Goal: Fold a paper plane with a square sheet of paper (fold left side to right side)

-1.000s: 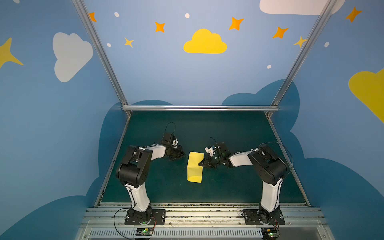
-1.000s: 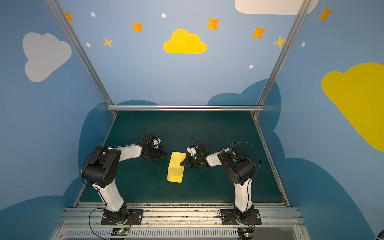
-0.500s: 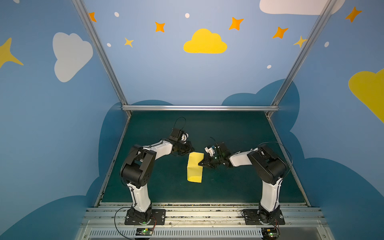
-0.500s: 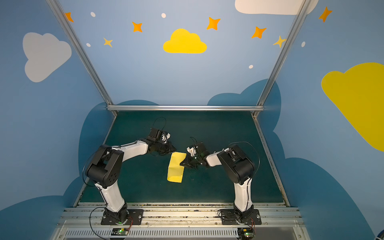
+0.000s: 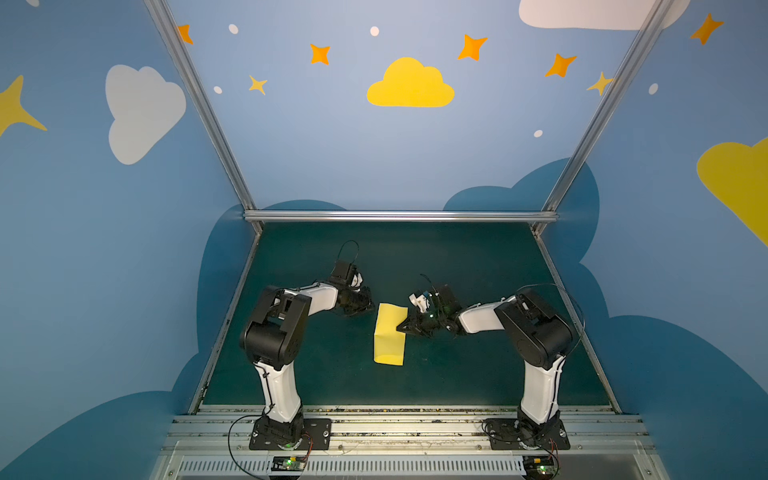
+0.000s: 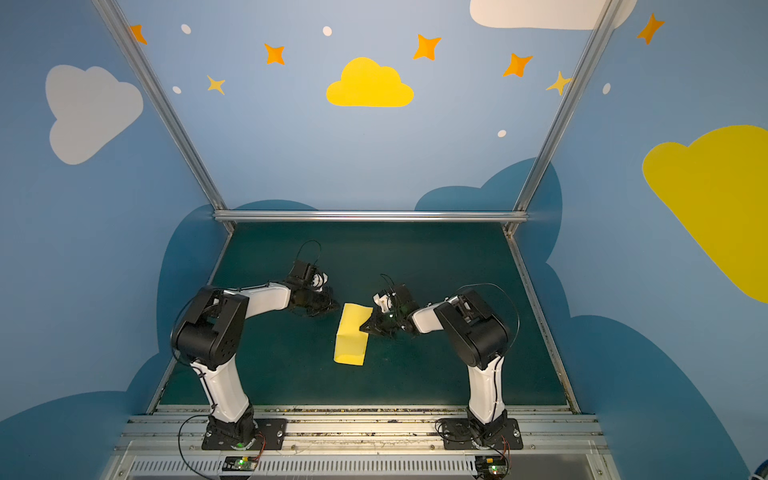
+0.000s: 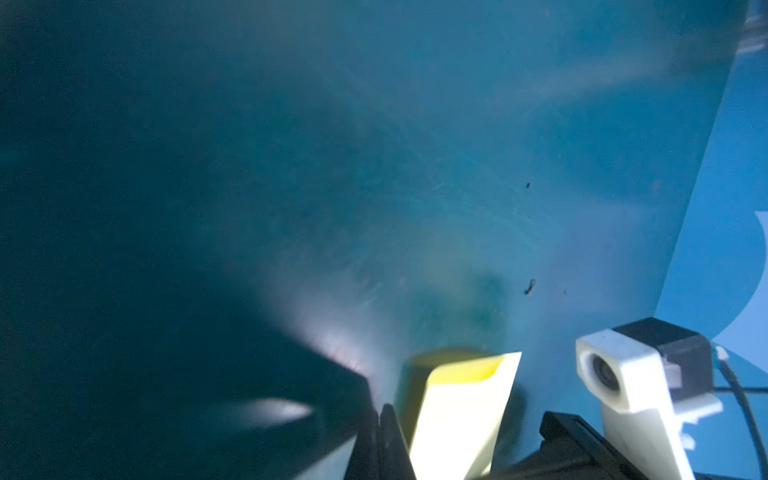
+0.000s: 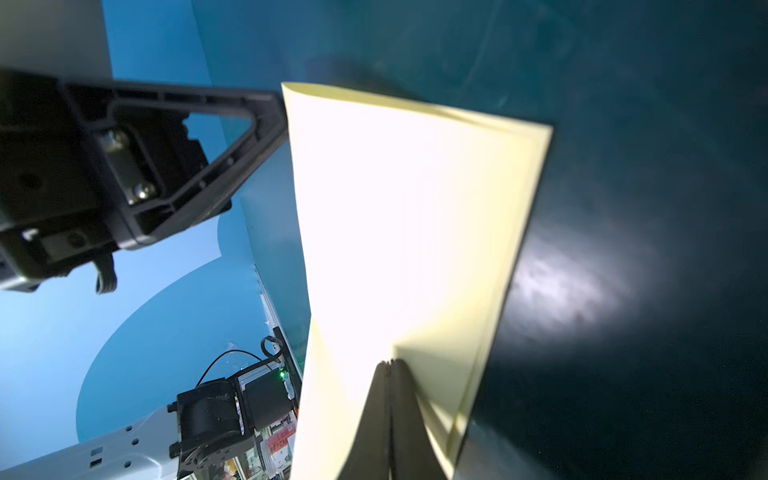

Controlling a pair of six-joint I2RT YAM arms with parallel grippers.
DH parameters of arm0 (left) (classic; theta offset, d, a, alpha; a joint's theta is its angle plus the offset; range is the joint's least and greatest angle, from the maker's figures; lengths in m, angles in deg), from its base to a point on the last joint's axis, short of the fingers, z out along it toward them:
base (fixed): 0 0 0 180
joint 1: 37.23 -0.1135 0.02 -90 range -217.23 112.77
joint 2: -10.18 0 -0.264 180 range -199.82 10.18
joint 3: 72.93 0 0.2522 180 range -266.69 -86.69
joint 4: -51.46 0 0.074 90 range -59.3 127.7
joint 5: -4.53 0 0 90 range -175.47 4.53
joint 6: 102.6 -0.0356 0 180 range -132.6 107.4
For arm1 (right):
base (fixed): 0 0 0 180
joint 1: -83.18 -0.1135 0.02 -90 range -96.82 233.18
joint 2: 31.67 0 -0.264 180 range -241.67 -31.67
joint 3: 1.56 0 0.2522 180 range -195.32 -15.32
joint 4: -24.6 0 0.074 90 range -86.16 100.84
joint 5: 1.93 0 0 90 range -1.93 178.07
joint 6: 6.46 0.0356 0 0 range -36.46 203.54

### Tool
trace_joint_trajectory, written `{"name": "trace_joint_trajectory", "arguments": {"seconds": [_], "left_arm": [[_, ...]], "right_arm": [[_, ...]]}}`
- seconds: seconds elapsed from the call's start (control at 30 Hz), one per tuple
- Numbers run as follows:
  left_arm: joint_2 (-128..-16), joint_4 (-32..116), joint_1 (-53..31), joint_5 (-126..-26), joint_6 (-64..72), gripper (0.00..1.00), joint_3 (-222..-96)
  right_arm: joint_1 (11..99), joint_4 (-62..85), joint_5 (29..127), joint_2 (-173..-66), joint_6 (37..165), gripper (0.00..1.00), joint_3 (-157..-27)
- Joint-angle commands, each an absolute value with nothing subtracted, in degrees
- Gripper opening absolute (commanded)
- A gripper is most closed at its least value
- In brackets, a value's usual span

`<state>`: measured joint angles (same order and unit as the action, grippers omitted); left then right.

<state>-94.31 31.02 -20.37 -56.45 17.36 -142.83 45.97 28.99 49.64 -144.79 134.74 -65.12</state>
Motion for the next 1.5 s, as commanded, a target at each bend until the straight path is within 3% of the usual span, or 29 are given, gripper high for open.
{"name": "trace_joint_trajectory", "arguments": {"seconds": [0.0,0.37,1.1,1.47], "left_arm": [[-87.28,32.72,-19.32,-54.99,19.91,0.06,-139.66],[-67.57,32.38,-8.26,-57.86,25.13,0.07,-124.91],[-66.59,35.41,-6.47,-63.46,27.88,0.04,-111.4],[-55.4,23.88,-7.62,-69.37,29.91,0.04,-112.19]], "right_arm": [[44.69,15.33,61.66,-151.4,133.45,0.0,-61.89],[44.65,13.75,61.97,-151.55,132.51,0.0,-62.56],[44.69,13.99,61.98,-152.08,132.5,0.0,-62.08],[44.8,13.85,61.8,-152.38,131.91,0.0,-62.45]]}}
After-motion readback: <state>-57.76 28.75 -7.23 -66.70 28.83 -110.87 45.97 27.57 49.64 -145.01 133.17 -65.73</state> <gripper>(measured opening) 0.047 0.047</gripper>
